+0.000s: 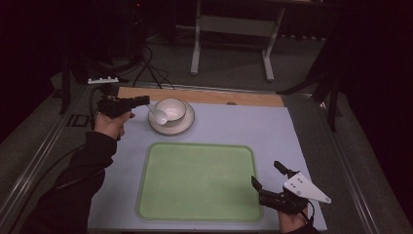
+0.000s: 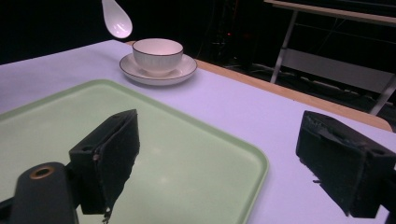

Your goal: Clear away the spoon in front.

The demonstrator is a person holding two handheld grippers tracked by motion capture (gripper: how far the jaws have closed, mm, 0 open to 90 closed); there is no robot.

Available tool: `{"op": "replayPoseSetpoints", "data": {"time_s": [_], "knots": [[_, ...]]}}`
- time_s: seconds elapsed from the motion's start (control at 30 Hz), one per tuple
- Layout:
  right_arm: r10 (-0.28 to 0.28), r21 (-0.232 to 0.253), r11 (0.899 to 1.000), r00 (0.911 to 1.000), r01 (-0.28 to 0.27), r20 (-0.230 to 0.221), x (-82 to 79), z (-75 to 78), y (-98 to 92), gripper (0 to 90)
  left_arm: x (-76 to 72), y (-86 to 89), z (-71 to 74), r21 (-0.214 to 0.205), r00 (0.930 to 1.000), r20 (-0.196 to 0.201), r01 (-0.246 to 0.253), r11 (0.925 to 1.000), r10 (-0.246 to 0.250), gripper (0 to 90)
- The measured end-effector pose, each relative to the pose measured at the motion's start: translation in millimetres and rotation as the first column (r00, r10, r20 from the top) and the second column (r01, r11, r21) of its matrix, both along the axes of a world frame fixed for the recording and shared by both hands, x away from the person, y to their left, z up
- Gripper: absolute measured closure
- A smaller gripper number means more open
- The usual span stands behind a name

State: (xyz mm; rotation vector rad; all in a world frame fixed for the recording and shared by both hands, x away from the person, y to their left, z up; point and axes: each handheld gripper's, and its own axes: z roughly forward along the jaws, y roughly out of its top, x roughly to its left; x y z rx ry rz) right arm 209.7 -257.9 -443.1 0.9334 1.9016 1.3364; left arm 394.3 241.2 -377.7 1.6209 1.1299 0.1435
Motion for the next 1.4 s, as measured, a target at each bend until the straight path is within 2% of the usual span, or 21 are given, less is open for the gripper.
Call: {"op": "replayPoseSetpoints", "data": {"time_s": [0.27,0.37,0.57,0.73,0.83,0.97,1.1,1.13,1.17,1.2,1.23,1.27,1.3,1.33,1.37,1.4], "knots": [[0.0,0.0,1.0,1.0,0.0,0.0,0.2,0.0,0.0,13.2,-17.9,-3.0,-0.3,0.031,0.997,-0.002,0.077,0.9965,-0.077,85.2],[0.001,0.0,1.0,1.0,-0.001,-0.003,0.3,-0.1,0.1,13.2,-23.7,-2.0,0.4,0.029,0.9949,-0.007,0.101,0.9945,-0.101,85.2],[0.0,-0.002,1.0,1.0,0.0,-0.004,0.7,-0.4,0.6,13.2,-33.0,-2.5,2.0,0.042,0.9844,-0.018,0.176,0.9835,-0.175,85.2],[-0.004,-0.001,1.0,1.0,0.004,0.002,0.4,-0.1,0.2,13.2,-38.8,-7.0,1.3,0.071,0.9686,-0.036,0.248,0.9662,-0.246,85.2],[-0.004,-0.001,1.0,1.0,0.004,0.001,0.4,-0.1,0.3,13.2,-42.5,-8.9,0.8,0.066,0.9556,-0.043,0.294,0.9536,-0.291,85.1],[-0.003,-0.003,1.0,1.0,0.003,0.0,0.4,-0.2,0.7,13.2,-48.4,-12.6,0.8,0.085,0.9387,-0.043,0.345,0.9349,-0.342,85.1],[-0.003,-0.004,1.0,1.0,0.003,0.0,0.3,-0.2,0.9,13.2,-52.4,-15.1,-0.2,0.086,0.9221,-0.047,0.387,0.9181,-0.384,85.1],[-0.003,-0.004,1.0,1.0,0.003,0.0,0.3,-0.2,0.9,13.2,-52.4,-15.1,-0.2,0.086,0.9221,-0.047,0.387,0.9181,-0.384,85.1],[-0.003,-0.005,1.0,1.0,0.003,-0.001,0.5,-0.3,0.9,13.2,-53.1,-16.0,-1.1,0.085,0.912,-0.056,0.41,0.9082,-0.406,85.1],[-0.003,-0.005,1.0,1.0,0.003,-0.001,0.5,-0.3,0.9,13.2,-53.7,-17.1,-2.0,0.09,0.9095,-0.059,0.415,0.9052,-0.412,85.1],[-0.002,-0.004,1.0,1.0,0.002,-0.001,0.5,-0.3,0.9,13.2,-53.8,-18.4,-3.5,0.088,0.899,-0.071,0.437,0.8951,-0.432,85.1],[-0.002,-0.004,1.0,1.0,0.002,-0.001,0.6,-0.4,0.8,13.2,-54.3,-19.8,-4.8,0.094,0.8925,-0.078,0.45,0.888,-0.444,85.1],[-0.002,-0.003,1.0,1.0,0.002,-0.002,0.6,-0.4,0.7,13.2,-54.9,-21.1,-5.7,0.099,0.8896,-0.082,0.456,0.8845,-0.449,85.1],[-0.002,-0.002,1.0,1.0,0.002,-0.003,0.8,-0.5,0.5,13.2,-55.4,-22.9,-7.1,0.103,0.8804,-0.092,0.473,0.8749,-0.465,85.1],[-0.002,-0.002,1.0,1.0,0.002,-0.003,0.8,-0.5,0.5,13.2,-56.3,-24.6,-8.2,0.115,0.8762,-0.096,0.481,0.8691,-0.472,85.1],[-0.001,-0.002,1.0,1.0,0.001,-0.003,0.8,-0.4,0.3,13.2,-57.3,-26.5,-9.1,0.131,0.8759,-0.099,0.482,0.8663,-0.472,85.1]]}}
